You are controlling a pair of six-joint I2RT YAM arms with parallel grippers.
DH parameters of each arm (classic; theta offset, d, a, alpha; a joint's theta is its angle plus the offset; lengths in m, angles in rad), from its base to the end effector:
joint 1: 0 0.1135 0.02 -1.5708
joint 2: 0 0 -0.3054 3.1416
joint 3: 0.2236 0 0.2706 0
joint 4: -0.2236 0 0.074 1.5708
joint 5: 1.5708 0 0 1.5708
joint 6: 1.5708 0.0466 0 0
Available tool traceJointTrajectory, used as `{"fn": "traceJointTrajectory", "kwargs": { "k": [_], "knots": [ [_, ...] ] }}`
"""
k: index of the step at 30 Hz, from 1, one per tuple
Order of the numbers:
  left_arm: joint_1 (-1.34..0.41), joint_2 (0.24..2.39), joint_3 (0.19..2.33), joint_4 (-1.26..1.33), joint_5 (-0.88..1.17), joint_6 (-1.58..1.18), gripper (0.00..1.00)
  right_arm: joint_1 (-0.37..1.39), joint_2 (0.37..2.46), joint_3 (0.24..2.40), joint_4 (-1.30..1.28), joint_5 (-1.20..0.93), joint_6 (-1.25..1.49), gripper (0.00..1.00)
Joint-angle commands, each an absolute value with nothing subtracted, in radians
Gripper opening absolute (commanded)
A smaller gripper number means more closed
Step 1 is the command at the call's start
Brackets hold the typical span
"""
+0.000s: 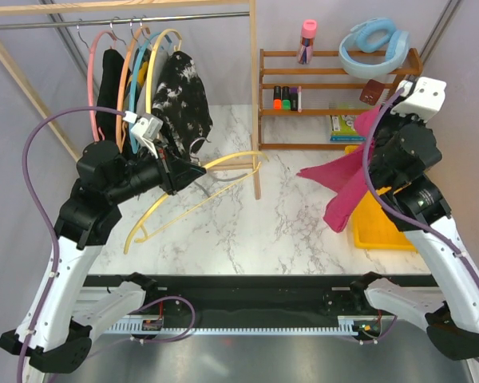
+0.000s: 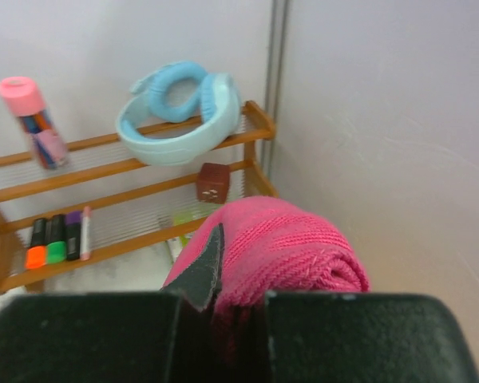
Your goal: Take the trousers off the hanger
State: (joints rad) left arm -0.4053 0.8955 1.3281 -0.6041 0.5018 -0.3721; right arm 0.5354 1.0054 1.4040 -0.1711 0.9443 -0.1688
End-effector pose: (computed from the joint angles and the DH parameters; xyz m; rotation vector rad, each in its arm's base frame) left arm 0.1351 -0.0824 0.4974 0.4154 1.7816 -0.9945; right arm 0.1698 0.0568 0.5519 0.3142 1.4120 -0.3320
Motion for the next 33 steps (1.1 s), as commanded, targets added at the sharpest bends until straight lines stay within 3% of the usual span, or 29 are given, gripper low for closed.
{"fn": "traceJointTrajectory", "kwargs": {
  "k": [1, 10, 18, 33],
  "knots": [
    [-0.403, 0.88, 1.378, -0.597, 0.528, -0.353, 0.02, 0.338, 1.038, 1.506, -0.175, 0.74, -0.056, 0.0],
    [-0.402, 0.882, 1.393, -0.604, 0.545, -0.348, 0.02, -0.214, 1.17, 1.638, -0.255, 0.211, 0.245, 0.0],
    [-0.402, 0.9, 1.422, -0.604, 0.546, -0.339, 0.02, -0.255, 1.206, 1.64, -0.226, 0.127, 0.333, 0.0],
    [-0.403, 0.891, 1.422, -0.606, 0.571, -0.35, 0.02, -0.33, 1.057, 1.257, -0.101, 0.084, 0.472, 0.0]
  ]
}}
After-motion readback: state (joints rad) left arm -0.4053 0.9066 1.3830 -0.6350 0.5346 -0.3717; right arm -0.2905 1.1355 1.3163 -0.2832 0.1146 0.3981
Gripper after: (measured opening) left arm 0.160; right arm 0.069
